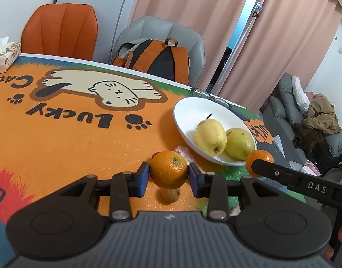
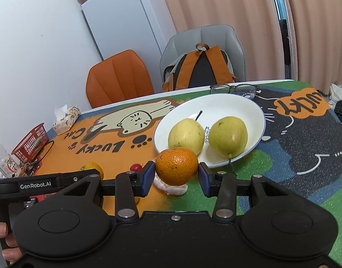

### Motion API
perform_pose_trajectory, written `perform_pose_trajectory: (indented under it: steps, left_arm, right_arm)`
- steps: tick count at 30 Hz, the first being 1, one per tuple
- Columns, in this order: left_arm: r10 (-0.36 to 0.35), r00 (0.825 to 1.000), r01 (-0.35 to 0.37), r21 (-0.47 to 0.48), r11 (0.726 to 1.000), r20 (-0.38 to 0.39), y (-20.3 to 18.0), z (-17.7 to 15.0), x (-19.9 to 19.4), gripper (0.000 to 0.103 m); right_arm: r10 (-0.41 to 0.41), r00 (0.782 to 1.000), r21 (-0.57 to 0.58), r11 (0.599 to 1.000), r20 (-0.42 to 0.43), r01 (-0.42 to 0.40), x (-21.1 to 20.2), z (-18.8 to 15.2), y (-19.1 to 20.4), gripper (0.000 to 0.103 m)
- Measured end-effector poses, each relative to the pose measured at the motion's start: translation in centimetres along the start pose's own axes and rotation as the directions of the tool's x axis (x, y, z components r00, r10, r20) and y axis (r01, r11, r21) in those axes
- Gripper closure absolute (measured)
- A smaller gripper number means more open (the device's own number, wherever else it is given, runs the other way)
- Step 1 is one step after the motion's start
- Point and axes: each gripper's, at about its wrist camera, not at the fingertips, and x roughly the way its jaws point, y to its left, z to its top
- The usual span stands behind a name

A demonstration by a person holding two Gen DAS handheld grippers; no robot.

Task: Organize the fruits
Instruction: 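Lower right tool's orange into the white bowl and open while left tool carries its orange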

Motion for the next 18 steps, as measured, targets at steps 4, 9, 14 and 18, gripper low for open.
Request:
perform_pose_trajectory:
  steps: [4,9,14,18]
  left_arm:
    - [0.000,1.000,0.000,-0.004,1.000,0.006,-0.1,0.6,0.1,0.066]
    - [-0.003,1.000,0.003,-0.009,1.000,0.017,-0.3,1.4,0.0,0.066]
    - [-0.002,1.000,0.002,-0.011,1.000,0.020,-0.3,2.0,0.3,0.066]
    - [0.005,1.000,-0.004,-0.011,1.000,0.018,-0.1,2.3,0.7,0.066]
  right_arm:
    - [-0.002,1.000,-0.003,1.000,0.005,0.002,0.0,0.6,-0.1,0.060]
    - [-0.006,1.000,-0.007,1.000,0.012,0.006,0.2,1.5,-0.2,0.060]
    - [-0.014,1.000,-0.008,1.000,0.018,0.014,0.6,2.3,-0.4,0.060]
    - [-0.020,1.000,-0.003,1.000,0.019,0.020,1.2,2.9,-0.7,0.060]
